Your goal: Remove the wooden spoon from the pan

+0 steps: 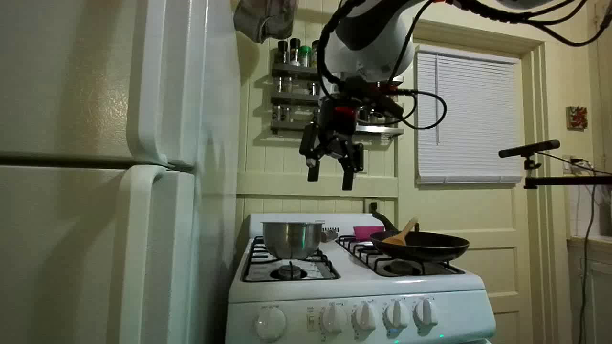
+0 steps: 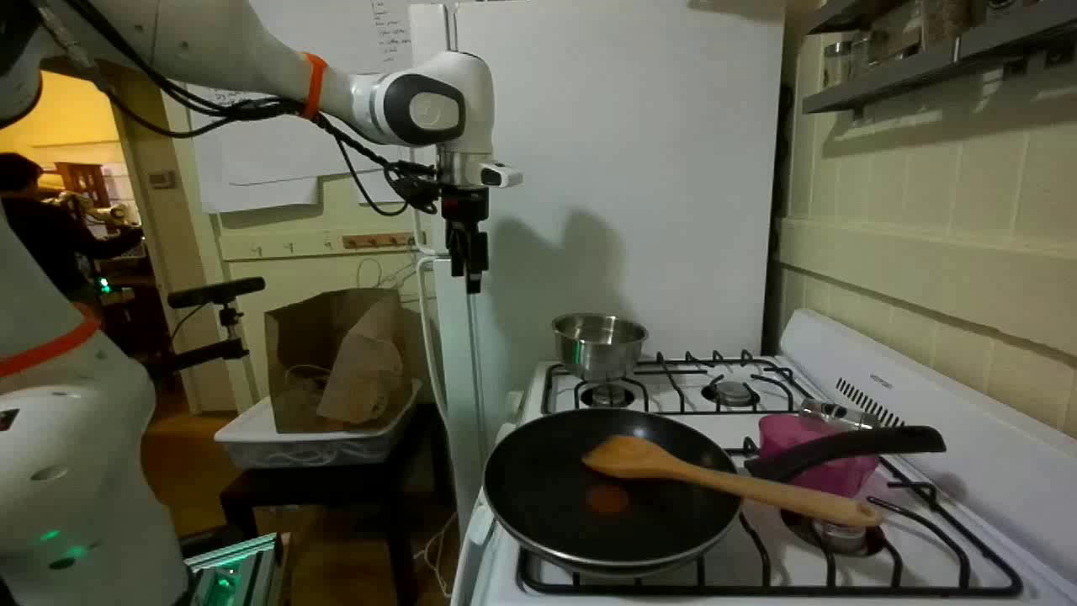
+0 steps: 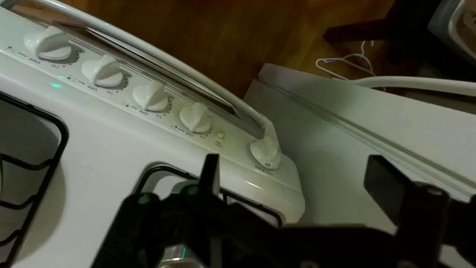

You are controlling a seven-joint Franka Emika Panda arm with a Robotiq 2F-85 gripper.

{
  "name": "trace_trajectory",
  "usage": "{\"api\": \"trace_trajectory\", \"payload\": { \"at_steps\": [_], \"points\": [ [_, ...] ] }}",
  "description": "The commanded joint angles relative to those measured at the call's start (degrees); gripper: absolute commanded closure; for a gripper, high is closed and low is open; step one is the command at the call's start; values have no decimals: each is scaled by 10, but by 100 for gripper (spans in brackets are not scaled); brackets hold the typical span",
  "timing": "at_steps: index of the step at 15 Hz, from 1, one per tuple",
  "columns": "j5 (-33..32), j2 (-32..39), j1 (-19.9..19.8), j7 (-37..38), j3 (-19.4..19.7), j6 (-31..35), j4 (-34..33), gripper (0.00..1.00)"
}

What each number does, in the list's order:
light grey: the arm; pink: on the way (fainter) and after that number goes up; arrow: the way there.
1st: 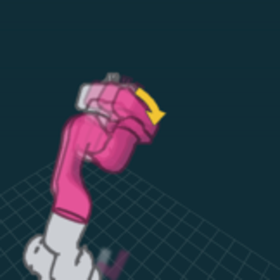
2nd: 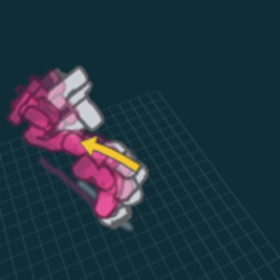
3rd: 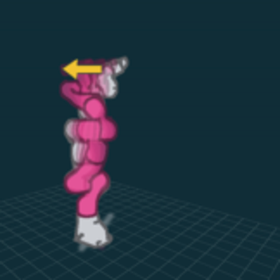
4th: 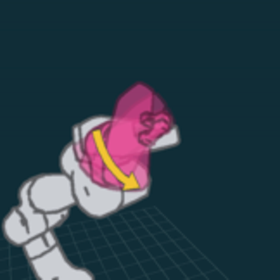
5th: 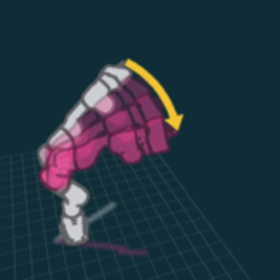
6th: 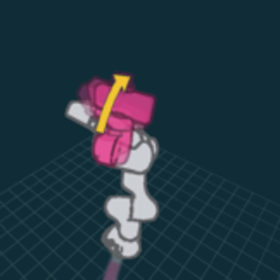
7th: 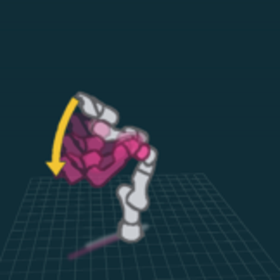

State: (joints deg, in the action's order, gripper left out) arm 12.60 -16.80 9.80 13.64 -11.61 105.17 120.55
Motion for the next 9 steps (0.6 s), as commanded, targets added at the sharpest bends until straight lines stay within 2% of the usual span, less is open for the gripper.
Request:
{"api": "trace_trajectory", "payload": {
  "at_steps": [1,7,9],
  "points": [
    [0,0,-1,0,-1,-2,-2,0],
    [0,0,-1,0,-1,-2,-2,0],
    [-11,-13,-17,45,3,10,10,0]
  ]
}}
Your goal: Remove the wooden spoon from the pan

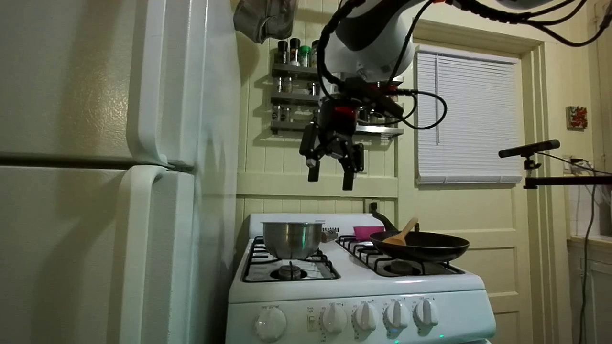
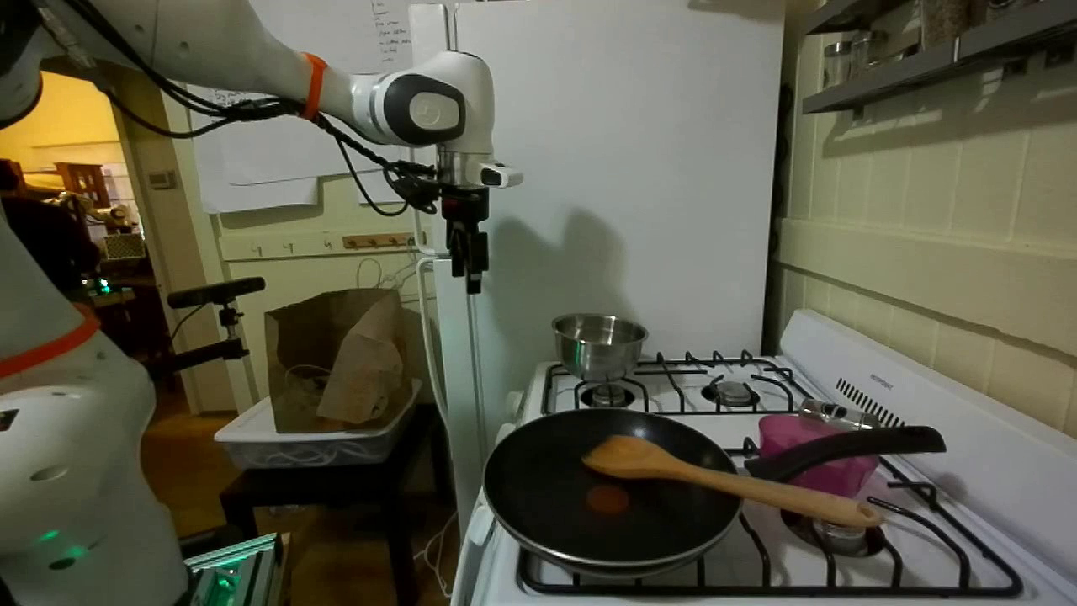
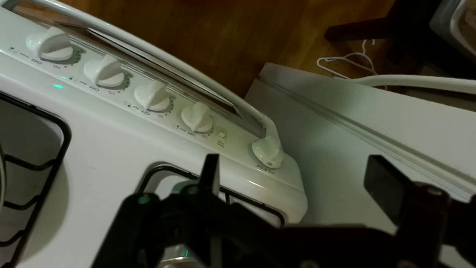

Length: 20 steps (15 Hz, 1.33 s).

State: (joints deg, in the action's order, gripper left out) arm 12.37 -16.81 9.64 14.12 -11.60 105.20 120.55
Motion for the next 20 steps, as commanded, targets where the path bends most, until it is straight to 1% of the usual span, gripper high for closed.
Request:
{"api": "trace_trajectory", "payload": {
  "at_steps": [1,2,6,9,12,15,16,17,18,19,20],
  "points": [
    [-11,-24,-25,71,5,10,19,0],
    [-3,-33,-31,89,11,2,24,0],
    [1,-98,-69,146,36,17,90,0],
    [-18,-144,-110,175,51,33,139,0],
    [-53,-180,-159,198,64,47,170,0],
    [-93,-186,-207,217,76,94,181,0],
    [-108,-180,-220,222,78,122,180,0],
    [-119,-169,-230,223,80,167,181,0],
    [-100,-169,-212,203,85,112,163,0],
    [-107,-167,-221,205,87,137,166,0],
    [-110,-164,-225,206,88,147,167,0]
  ]
}}
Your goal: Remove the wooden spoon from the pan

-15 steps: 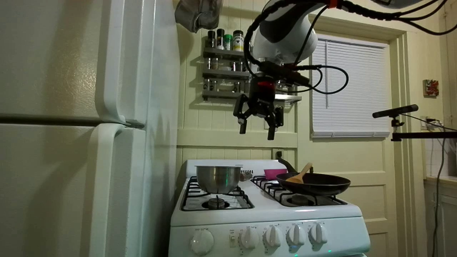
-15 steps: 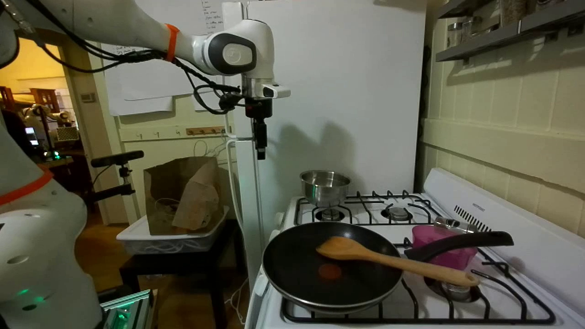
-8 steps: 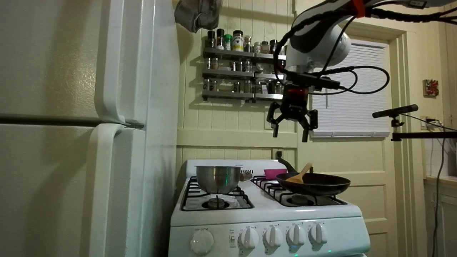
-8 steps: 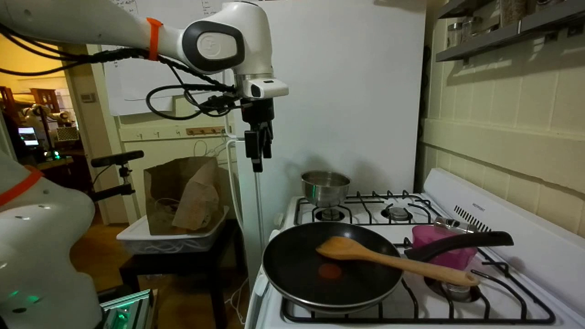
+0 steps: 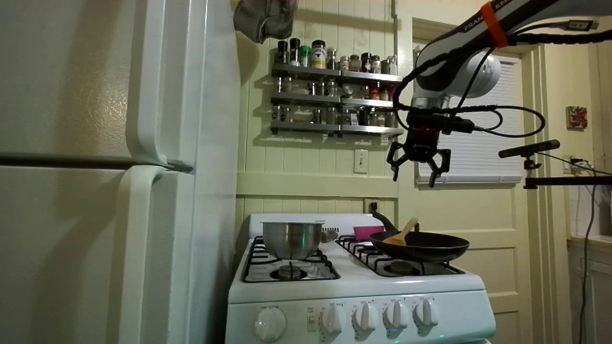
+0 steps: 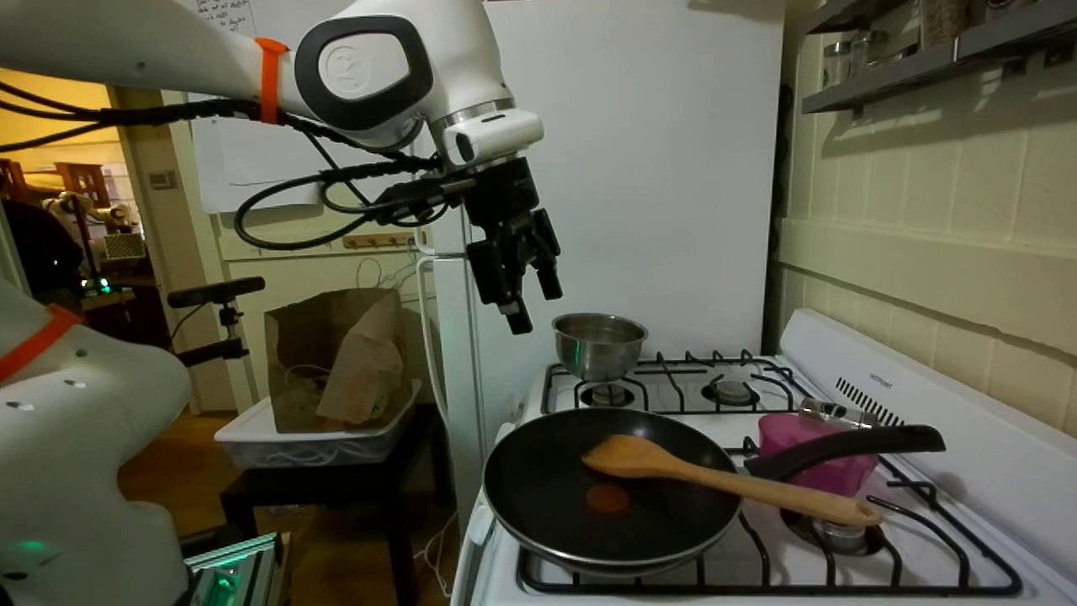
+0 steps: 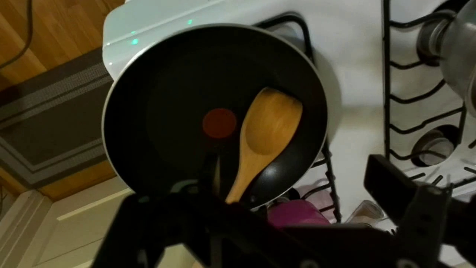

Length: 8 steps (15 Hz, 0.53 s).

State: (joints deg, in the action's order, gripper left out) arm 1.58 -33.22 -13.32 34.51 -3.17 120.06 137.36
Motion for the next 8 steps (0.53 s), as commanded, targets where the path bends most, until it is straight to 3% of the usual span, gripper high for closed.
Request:
{"api": "trace_trajectory", "payload": {
  "at_steps": [1,3,4,8],
  "points": [
    [-3,2,3,3,4,1,-1,0],
    [-4,3,4,5,3,1,-1,0],
    [-25,31,-22,44,-4,25,-7,0],
    [-42,81,-52,131,1,46,-26,0]
  ]
}}
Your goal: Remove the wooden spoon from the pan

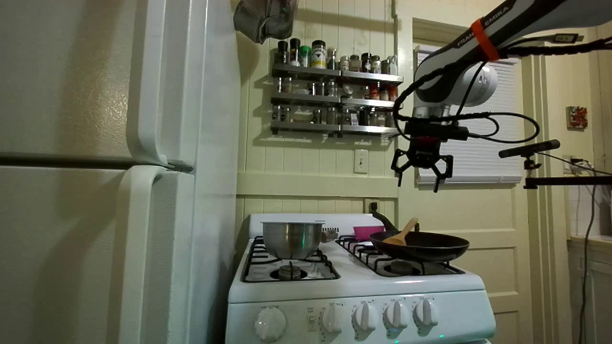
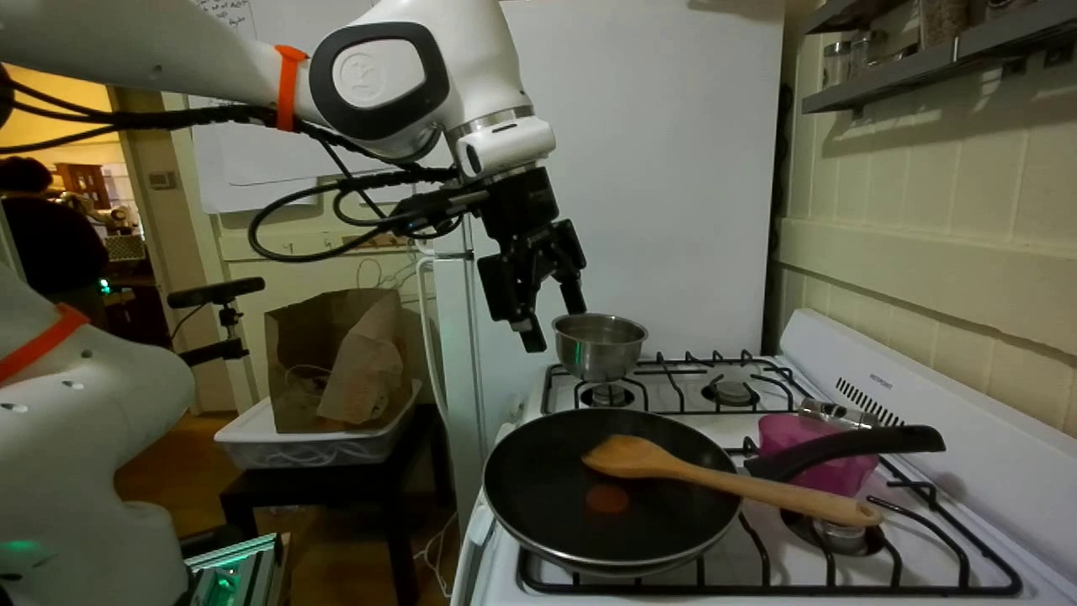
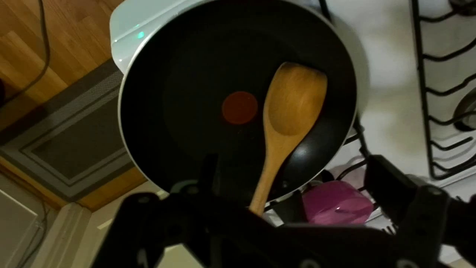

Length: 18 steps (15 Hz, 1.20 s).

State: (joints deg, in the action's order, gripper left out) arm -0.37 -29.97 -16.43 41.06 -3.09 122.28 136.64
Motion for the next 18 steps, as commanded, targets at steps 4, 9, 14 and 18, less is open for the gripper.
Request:
{"api": "trace_trajectory", "payload": {
  "at_steps": [4,9,14,18],
  "points": [
    [-50,104,-35,148,11,68,-34,0],
    [-73,167,-25,188,32,130,-49,0],
    [-92,217,-14,210,52,143,-67,0],
    [-94,248,2,201,69,159,-76,26]
  ]
}}
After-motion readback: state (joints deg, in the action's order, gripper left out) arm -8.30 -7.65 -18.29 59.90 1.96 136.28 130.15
